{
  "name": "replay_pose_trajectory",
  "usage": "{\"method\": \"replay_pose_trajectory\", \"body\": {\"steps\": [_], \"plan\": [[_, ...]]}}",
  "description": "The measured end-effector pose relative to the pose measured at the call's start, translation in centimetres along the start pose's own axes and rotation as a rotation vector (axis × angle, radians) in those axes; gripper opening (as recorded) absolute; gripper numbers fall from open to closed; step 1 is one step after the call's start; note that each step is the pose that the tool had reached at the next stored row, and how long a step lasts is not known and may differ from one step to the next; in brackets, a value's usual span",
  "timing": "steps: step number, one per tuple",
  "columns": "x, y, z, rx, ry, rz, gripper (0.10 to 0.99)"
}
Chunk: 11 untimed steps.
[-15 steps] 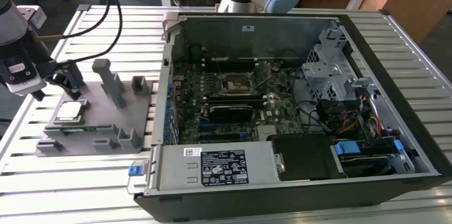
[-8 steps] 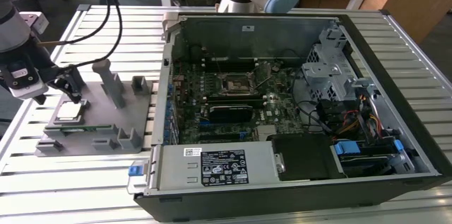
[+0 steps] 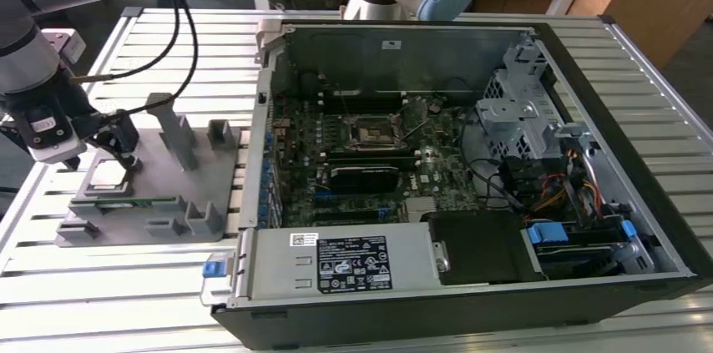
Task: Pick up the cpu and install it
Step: 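Pick up the cpu and move it towards the insertion slot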
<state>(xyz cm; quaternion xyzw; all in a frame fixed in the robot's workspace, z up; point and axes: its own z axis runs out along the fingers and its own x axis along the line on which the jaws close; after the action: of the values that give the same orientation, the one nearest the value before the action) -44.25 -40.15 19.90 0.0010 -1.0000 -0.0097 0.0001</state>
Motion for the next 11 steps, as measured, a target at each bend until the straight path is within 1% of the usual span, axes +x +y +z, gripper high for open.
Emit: {"method": "replay_pose_trajectory", "body": {"steps": [8,11], "plan": [[-0.01,0.03,1.09,0.000,0.0011,0.004,0.776],[-0.03,0.06,1.34,0.000,0.0011,0.004,0.776]]}}
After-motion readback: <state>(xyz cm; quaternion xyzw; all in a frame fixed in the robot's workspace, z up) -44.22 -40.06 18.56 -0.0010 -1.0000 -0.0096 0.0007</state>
